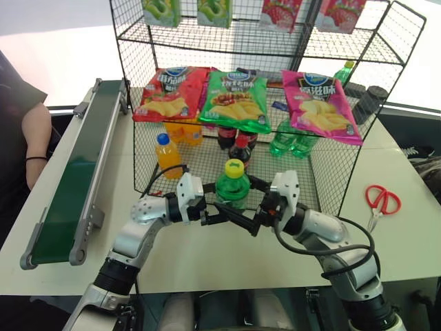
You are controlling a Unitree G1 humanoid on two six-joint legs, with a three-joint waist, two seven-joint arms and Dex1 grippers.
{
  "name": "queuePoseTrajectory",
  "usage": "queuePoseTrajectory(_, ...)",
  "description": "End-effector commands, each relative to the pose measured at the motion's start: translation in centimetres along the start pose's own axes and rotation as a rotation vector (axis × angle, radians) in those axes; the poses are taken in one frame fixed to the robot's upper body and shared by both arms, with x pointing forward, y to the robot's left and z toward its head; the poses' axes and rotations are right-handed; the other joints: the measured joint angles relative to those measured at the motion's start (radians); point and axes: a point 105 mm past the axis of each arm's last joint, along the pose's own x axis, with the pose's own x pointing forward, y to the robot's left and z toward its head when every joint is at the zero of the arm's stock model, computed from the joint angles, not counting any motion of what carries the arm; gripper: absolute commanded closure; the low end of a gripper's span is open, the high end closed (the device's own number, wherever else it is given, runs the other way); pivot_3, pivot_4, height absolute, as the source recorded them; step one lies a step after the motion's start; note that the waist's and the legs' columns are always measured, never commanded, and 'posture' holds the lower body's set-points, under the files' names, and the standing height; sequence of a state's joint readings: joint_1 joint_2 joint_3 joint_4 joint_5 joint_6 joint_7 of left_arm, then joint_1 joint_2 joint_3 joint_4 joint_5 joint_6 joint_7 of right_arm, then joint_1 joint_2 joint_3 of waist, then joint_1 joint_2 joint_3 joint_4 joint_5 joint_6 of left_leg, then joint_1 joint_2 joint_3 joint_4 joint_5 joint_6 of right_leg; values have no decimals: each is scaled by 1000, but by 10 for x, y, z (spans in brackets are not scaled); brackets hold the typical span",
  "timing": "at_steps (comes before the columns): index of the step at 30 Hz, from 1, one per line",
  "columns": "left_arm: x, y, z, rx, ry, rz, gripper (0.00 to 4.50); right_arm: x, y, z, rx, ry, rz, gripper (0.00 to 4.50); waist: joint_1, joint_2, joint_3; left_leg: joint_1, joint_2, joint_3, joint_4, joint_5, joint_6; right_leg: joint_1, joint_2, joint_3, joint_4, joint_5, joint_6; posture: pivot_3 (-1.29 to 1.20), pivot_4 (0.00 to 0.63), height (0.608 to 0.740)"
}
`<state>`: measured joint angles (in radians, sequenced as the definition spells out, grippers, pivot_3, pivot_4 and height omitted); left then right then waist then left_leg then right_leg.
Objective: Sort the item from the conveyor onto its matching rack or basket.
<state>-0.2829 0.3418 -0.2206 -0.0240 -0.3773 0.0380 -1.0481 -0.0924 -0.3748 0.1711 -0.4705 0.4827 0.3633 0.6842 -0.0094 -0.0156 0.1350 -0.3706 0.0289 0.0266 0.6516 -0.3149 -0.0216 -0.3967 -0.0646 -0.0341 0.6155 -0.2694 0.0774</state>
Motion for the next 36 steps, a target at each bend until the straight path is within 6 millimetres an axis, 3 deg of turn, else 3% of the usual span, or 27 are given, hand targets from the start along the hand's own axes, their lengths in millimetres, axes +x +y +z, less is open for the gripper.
queuePoseTrajectory(1,5,-2,19,80,-50,-34,1806,1,2,11,-25,-45,1,0,0,0,0,0,0,0,0,0,0,0,1,0,0,0,0,0,150,740)
queuePoseTrajectory(3,5,-2,19,83,-49,-35,1806,0,2,10,-18,-46,4,0,0,0,0,0,1,0,0,0,0,0,2,0,0,0,0,0,150,740)
queuePoseTrajectory(5,5,-2,19,86,-48,-33,1807,0,1,10,-12,-48,4,522,0,0,0,0,1,-1,0,0,0,0,2,0,1,0,0,0,150,740)
queuePoseTrajectory(7,5,-1,20,86,-48,-30,1807,-1,1,10,-4,-51,5,1337,0,0,0,0,2,-1,0,0,0,0,2,0,1,0,0,0,150,740)
queuePoseTrajectory(8,6,-1,20,78,-49,-30,1807,-1,1,10,-3,-51,6,1467,0,0,0,0,2,-1,0,0,0,0,2,0,1,0,0,0,150,740)
queuePoseTrajectory(10,6,1,20,66,-51,-22,1807,-1,0,11,-5,-52,5,1467,0,0,0,0,2,-1,0,0,0,0,2,0,1,0,0,0,150,740)
queuePoseTrajectory(12,6,2,20,52,-47,-16,715,-1,-2,11,-18,-52,-9,1467,2,0,0,0,2,-1,0,0,0,0,2,0,1,0,0,0,150,740)
queuePoseTrajectory(14,6,5,18,57,-40,5,56,-2,-6,12,-35,-52,-34,1467,2,0,0,0,2,-1,0,0,0,0,2,0,1,0,0,0,150,740)
queuePoseTrajectory(18,-5,6,3,31,32,36,56,-10,-30,17,-116,-67,-176,1467,1,0,0,0,1,-1,1,0,0,0,2,0,1,0,0,0,150,740)
queuePoseTrajectory(22,-24,10,-9,8,90,105,56,-32,-54,14,-166,-36,-323,1467,1,0,0,1,2,-1,0,0,0,0,3,0,1,0,0,0,150,740)
queuePoseTrajectory(27,-33,15,-3,15,66,182,56,-62,-88,-3,-193,0,-568,1467,5,0,0,1,2,0,0,0,0,0,2,0,1,0,0,0,150,740)
queuePoseTrajectory(36,-25,10,15,21,9,172,56,-82,-128,-29,-153,-39,-841,1467,-3,3,0,2,2,1,0,0,0,0,2,1,2,0,0,0,150,740)
